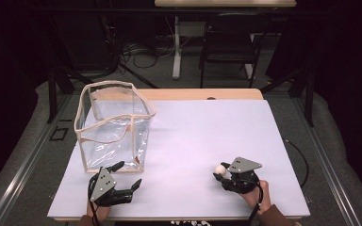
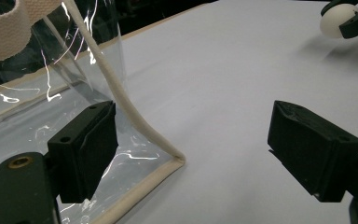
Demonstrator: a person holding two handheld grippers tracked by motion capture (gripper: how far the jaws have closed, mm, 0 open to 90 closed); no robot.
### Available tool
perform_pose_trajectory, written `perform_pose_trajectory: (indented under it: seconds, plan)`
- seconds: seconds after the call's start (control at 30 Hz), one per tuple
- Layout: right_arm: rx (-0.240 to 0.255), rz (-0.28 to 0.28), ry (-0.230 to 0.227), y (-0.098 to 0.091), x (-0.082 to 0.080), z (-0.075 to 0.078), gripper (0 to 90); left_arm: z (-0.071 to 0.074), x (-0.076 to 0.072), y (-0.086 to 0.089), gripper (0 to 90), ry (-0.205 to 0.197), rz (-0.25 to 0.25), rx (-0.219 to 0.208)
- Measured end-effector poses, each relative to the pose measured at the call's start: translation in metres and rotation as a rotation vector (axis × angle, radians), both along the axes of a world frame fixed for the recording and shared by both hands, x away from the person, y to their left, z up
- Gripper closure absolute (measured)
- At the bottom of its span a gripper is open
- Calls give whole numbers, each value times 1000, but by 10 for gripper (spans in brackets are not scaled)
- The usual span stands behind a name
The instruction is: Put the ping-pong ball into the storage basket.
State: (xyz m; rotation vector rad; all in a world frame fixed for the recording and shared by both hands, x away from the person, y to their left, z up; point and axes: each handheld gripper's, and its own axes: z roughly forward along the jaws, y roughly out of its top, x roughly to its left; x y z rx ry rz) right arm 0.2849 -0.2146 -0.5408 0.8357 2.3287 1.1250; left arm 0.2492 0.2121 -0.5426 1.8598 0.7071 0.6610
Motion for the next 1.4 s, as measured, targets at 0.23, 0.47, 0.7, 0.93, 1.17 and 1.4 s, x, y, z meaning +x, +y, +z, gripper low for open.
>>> perform_pose_trajectory:
  seconds: [0.23,0.47,0.7,0.93,1.17,1.4]
  plan:
    - [27,-2,-33,-1,-2,8,507,0,0,0,158,0,0,1]
    - [62,-6,-57,-4,-1,16,507,0,0,0,158,1,-1,5]
    - [84,-9,-80,-6,-3,23,507,-1,0,-1,158,1,2,7]
    - [99,-11,-98,-8,-5,28,508,-1,1,-1,158,4,-1,8]
    - [113,-12,-112,-9,-6,33,508,-1,1,0,158,3,0,7]
    - [127,-17,-127,-10,-7,38,508,-1,1,-1,158,3,1,8]
